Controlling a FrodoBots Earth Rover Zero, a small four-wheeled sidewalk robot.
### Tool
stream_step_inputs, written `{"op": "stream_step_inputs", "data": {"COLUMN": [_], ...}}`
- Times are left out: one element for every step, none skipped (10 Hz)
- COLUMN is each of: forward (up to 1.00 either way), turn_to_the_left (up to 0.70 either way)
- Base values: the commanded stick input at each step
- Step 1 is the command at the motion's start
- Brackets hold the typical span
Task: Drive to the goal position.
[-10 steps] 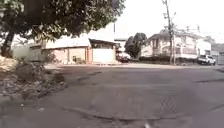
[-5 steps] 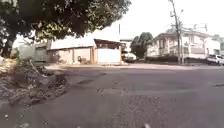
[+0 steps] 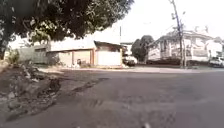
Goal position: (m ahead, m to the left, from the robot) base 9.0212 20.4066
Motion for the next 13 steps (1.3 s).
{"op": "stream_step_inputs", "data": {"forward": [1.0, 1.0, 1.0, 1.0, 1.0, 1.0, 1.0, 1.0, 1.0, 1.0, 1.0, 1.0, 1.0], "turn_to_the_left": [0.4, 0.17, 0.0, 0.0, 0.04, 0.23, 0.4, 0.35, 0.17, 0.0, 0.0, 0.0, 0.0]}}
